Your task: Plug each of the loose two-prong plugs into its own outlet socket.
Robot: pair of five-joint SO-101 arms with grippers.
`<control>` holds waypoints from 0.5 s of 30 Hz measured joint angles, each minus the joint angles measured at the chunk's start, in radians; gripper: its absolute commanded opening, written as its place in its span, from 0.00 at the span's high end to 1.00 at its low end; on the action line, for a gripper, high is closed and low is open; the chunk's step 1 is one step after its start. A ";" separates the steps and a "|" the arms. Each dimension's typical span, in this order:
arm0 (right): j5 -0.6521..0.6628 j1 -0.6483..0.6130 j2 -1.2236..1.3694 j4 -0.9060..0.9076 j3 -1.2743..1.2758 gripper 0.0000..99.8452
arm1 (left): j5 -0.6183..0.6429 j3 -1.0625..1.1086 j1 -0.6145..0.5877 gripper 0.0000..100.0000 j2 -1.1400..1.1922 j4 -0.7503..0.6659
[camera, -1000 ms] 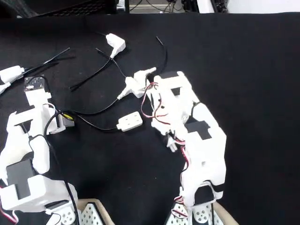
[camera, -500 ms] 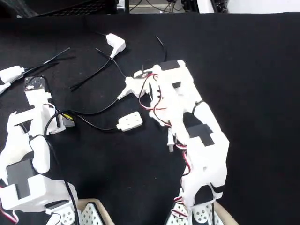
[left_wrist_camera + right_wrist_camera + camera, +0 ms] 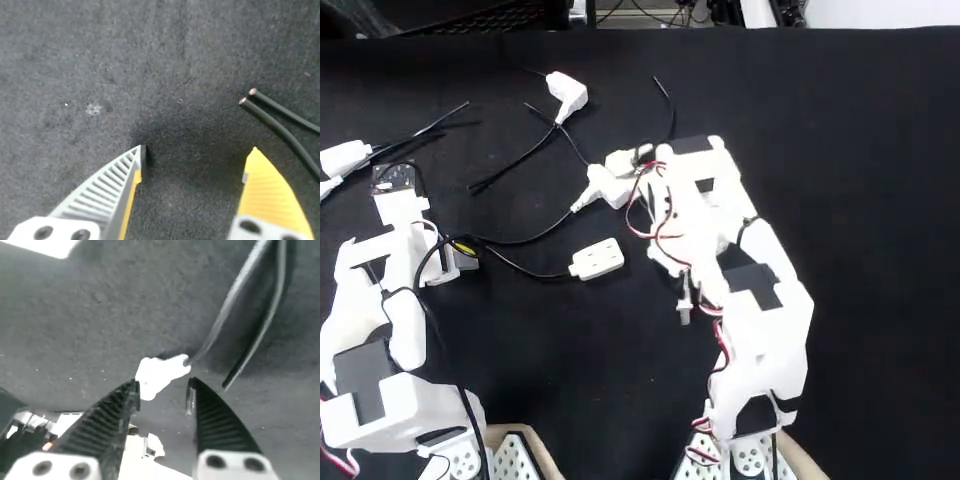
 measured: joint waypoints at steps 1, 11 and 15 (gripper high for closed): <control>0.000 0.000 0.000 -0.021 0.006 0.85 | 0.000 0.000 0.000 0.68 0.000 0.000; -0.002 -0.014 -0.002 -0.169 0.092 0.92 | 0.002 0.000 0.000 0.68 0.000 0.000; -0.002 -0.014 -0.009 -0.175 0.095 0.98 | 0.002 0.000 0.000 0.68 0.000 0.000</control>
